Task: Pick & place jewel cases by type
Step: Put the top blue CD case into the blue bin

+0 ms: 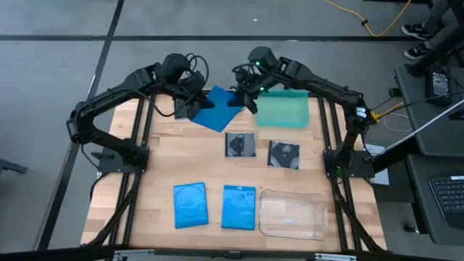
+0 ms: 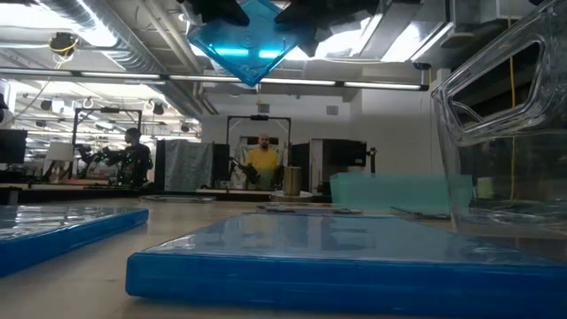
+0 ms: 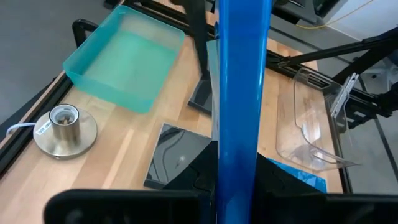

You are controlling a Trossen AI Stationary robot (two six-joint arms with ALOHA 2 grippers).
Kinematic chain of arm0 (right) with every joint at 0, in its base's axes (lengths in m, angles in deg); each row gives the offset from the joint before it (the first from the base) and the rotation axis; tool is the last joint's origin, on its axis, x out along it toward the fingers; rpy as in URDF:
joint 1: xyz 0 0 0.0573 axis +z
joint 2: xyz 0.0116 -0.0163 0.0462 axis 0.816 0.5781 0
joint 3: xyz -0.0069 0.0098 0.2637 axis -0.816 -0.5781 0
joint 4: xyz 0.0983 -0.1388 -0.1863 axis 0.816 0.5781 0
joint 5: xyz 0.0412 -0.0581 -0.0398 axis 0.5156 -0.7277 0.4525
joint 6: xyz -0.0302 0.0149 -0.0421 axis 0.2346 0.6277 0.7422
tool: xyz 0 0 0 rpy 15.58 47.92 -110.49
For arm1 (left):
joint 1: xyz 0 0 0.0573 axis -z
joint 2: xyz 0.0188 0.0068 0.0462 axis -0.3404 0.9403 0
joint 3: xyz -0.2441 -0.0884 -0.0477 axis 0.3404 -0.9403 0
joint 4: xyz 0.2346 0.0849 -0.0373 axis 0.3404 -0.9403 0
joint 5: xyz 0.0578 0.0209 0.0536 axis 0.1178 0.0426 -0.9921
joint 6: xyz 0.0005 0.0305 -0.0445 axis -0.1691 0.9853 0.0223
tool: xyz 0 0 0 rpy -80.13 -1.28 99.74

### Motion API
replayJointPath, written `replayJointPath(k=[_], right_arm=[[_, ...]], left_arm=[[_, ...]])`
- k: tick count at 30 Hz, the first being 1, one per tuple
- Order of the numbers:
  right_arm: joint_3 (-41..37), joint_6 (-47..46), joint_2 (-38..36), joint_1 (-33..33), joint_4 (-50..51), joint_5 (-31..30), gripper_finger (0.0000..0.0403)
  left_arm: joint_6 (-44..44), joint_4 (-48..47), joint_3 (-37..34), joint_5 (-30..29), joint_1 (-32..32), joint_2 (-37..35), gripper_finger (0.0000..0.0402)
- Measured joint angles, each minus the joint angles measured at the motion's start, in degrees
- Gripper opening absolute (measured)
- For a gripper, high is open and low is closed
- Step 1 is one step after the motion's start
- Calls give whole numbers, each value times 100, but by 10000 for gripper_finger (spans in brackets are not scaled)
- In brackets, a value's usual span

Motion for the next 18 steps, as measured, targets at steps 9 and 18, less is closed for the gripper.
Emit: replayJointPath(k=[9, 18], right_arm=[[0, 0, -14, -22, 27, 134, 46], [-4, -5, -87, -287, 598, 146, 46]], left_arm=[[252, -13, 0, 69, -39, -23, 46], [380, -663, 1, 279, -524, -511, 114]])
